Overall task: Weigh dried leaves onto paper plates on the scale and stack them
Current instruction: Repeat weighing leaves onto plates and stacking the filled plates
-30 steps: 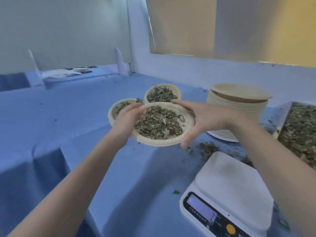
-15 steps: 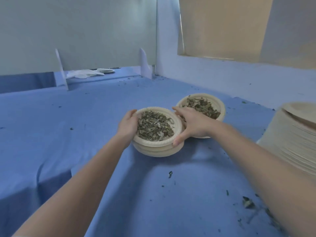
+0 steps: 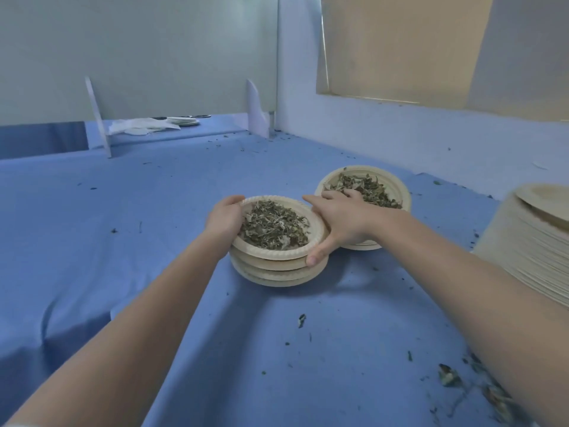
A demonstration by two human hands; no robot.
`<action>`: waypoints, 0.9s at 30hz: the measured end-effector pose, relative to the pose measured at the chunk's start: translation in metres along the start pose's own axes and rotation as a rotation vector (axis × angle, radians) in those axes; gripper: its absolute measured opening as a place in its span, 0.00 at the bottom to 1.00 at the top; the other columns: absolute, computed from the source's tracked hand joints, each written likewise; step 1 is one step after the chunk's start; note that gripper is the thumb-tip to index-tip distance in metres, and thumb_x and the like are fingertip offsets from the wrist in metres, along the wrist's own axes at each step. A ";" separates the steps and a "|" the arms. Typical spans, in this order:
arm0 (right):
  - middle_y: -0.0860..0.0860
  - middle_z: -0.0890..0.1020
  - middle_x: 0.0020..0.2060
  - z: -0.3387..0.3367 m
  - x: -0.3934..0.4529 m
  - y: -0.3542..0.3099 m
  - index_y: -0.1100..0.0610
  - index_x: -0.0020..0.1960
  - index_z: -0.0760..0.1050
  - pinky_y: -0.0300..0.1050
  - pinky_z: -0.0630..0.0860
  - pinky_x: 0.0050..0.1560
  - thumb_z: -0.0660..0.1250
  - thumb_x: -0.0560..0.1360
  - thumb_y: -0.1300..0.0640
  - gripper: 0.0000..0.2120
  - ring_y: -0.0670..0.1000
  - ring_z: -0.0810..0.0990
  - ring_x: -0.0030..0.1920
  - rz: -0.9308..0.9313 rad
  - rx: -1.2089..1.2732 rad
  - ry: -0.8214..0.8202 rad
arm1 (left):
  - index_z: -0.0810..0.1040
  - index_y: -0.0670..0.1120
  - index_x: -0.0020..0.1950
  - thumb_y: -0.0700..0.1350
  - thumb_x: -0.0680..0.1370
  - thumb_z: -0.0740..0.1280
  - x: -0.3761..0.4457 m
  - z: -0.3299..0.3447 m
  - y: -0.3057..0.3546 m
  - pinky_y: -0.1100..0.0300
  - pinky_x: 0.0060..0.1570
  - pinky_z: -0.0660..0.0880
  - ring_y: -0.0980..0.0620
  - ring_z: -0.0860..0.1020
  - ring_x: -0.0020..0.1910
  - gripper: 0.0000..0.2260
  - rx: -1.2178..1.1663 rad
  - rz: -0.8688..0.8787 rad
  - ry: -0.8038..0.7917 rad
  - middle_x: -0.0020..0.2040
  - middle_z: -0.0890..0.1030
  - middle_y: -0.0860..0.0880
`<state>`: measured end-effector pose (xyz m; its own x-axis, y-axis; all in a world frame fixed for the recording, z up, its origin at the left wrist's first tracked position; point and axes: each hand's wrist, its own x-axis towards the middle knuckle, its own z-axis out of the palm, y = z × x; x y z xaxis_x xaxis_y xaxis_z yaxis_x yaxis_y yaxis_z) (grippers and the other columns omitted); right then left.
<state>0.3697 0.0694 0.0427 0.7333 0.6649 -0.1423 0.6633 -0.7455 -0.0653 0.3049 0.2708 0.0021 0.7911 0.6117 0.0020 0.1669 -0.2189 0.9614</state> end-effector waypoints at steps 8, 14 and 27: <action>0.51 0.49 0.77 -0.016 -0.046 -0.006 0.44 0.77 0.43 0.59 0.46 0.74 0.74 0.51 0.28 0.64 0.57 0.43 0.76 0.004 0.112 0.068 | 0.61 0.53 0.75 0.47 0.81 0.54 -0.036 -0.020 0.025 0.51 0.69 0.61 0.46 0.64 0.71 0.21 0.286 0.160 0.049 0.74 0.64 0.48; 0.51 0.57 0.76 -0.040 -0.098 -0.023 0.48 0.77 0.46 0.57 0.54 0.73 0.75 0.57 0.31 0.60 0.56 0.53 0.75 -0.036 0.079 0.146 | 0.66 0.52 0.72 0.45 0.79 0.58 -0.098 -0.013 0.061 0.55 0.66 0.61 0.49 0.64 0.71 0.20 0.344 0.396 0.022 0.73 0.66 0.51; 0.49 0.64 0.74 -0.084 -0.246 0.080 0.50 0.76 0.55 0.49 0.59 0.71 0.68 0.74 0.48 0.36 0.52 0.62 0.73 0.205 0.130 0.368 | 0.70 0.51 0.69 0.43 0.78 0.61 -0.211 0.140 0.156 0.53 0.65 0.67 0.49 0.71 0.65 0.19 0.168 0.481 -0.454 0.69 0.71 0.50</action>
<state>0.2549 -0.1503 0.1557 0.8677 0.4574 0.1948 0.4916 -0.8478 -0.1990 0.2463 0.0011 0.1134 0.9625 0.0457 0.2673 -0.2047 -0.5242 0.8266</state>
